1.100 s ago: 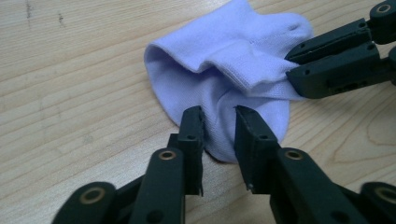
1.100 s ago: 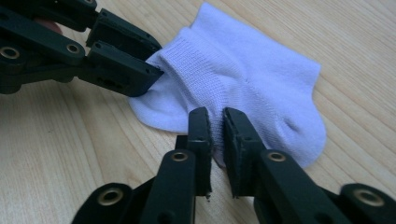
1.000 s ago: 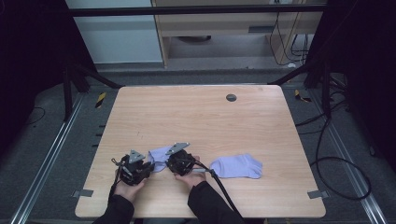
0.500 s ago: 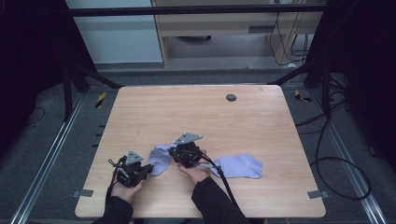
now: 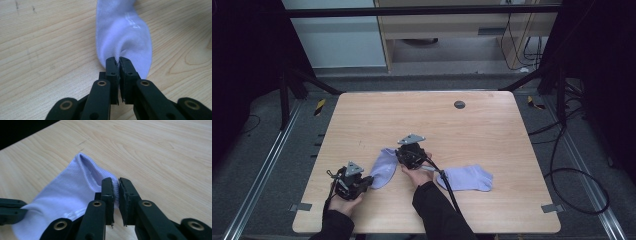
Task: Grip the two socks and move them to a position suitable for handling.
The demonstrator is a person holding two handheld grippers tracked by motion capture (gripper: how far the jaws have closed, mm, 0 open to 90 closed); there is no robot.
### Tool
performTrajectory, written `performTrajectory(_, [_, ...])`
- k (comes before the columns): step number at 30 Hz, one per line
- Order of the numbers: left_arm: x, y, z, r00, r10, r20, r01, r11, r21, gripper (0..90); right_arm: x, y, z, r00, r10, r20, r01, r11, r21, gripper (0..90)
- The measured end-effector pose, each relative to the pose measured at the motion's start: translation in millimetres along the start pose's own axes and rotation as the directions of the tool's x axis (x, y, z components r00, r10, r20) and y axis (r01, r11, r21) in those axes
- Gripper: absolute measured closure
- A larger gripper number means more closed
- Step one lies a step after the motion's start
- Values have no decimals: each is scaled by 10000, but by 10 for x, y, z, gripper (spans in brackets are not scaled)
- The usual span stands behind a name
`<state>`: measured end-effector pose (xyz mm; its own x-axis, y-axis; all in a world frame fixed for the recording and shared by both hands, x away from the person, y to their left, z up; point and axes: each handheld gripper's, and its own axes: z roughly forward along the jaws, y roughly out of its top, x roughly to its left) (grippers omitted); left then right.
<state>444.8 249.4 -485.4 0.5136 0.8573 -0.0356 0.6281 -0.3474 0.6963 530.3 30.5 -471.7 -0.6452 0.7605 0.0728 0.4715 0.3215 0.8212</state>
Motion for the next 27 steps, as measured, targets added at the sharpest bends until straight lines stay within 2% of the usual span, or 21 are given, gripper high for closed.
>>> performTrajectory(3, [20, -1, -27, 9997, -223, -42, 222, 9997, -133, 825, -40, 23, -20, 9997, -141, 203, 144, 9998, -163, 741])
performTrajectory(7, [46, -13, -88, 9979, -603, -249, 594, 9975, -375, 720, -107, 50, -72, 9993, -255, 266, 257, 9996, -99, 702])
performTrajectory(12, [44, -44, -158, 9937, -1032, -442, 1005, 9932, -579, 645, -161, -3, -63, 9986, -472, 243, 465, 9985, 276, 692])
performTrajectory(14, [39, -57, -149, 9924, -1112, -526, 1089, 9930, -447, 637, -177, -39, -31, 9984, -477, 289, 463, 9979, 460, 693])
performTrajectory(18, [14, -64, -102, 9912, -1169, -622, 1158, 9931, -202, 641, -218, -100, 45, 9983, -443, 371, 413, 9960, 788, 695])
performTrajectory(21, [3, -67, -75, 9911, -1213, -545, 1212, 9926, -42, 665, -256, -156, 105, 9981, -413, 466, 362, 9938, 1054, 699])
performTrajectory(27, [-9, -65, -24, 9907, -1255, -519, 1273, 9914, 320, 765, -316, -228, 132, 9989, -128, 460, 67, 9914, 1309, 764])
